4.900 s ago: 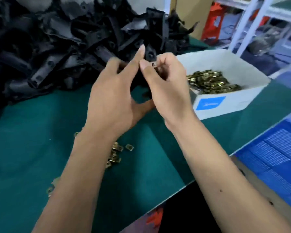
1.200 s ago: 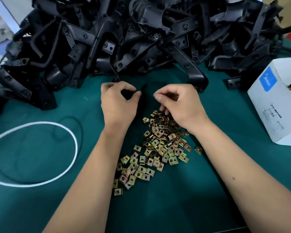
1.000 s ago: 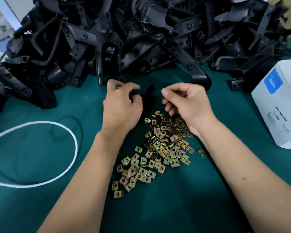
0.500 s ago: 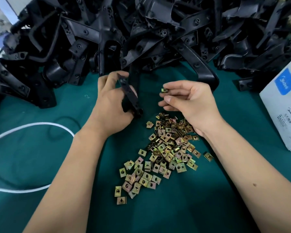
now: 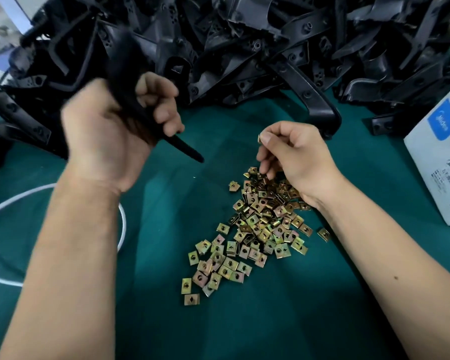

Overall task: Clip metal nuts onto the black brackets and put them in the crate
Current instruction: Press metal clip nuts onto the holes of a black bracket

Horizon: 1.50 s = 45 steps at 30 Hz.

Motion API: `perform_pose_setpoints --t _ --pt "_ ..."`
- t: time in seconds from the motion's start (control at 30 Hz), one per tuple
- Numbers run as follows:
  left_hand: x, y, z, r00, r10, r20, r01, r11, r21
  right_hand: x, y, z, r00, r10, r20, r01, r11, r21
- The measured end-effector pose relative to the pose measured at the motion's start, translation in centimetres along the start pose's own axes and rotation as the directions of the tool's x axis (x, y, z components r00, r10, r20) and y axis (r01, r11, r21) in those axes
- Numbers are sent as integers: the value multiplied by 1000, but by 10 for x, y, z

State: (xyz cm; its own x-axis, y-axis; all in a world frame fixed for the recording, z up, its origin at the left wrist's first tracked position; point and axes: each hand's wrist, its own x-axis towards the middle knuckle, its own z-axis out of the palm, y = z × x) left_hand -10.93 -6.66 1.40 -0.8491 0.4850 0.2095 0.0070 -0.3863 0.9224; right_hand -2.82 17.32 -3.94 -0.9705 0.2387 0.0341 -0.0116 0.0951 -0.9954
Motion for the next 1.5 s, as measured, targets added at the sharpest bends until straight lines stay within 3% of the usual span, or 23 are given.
perform_pose_setpoints --t 0.03,0.1,0.13,0.17,0.23,0.37,0.47,0.57,0.83,1.5 --pt "-1 3 -8 991 -111 77 125 972 -197 -1 0 1 1000 1 -5 -2 1000 -16" --pt "-2 2 -19 909 -296 293 415 705 -575 -1 0 2 1000 -3 -22 2 999 -32" --pt "-2 1 -22 873 -329 360 488 597 -637 -1 0 2 999 -10 -36 9 999 -38" --pt "-3 -2 -22 855 -360 374 518 559 -647 -1 0 2 998 -21 -56 19 999 -44" --pt "-4 -10 -14 834 -444 327 545 572 -613 -1 0 1 992 -56 -110 51 998 -43" --pt "1 -29 -3 789 -614 24 540 673 -505 0 0 -1 980 -96 -176 111 991 76" --pt "3 -32 -5 806 -591 38 548 720 -427 0 1 -1 988 -45 -149 70 984 166" --pt "0 -41 -1 842 -538 -42 505 813 -288 0 1 0 994 -22 -111 45 976 213" --pt "-5 -49 17 866 -497 57 499 866 -19 -4 1 4 996 -88 31 85 994 68" --pt "-2 -52 23 872 -490 -16 490 870 51 0 2 3 999 -29 17 26 989 149"
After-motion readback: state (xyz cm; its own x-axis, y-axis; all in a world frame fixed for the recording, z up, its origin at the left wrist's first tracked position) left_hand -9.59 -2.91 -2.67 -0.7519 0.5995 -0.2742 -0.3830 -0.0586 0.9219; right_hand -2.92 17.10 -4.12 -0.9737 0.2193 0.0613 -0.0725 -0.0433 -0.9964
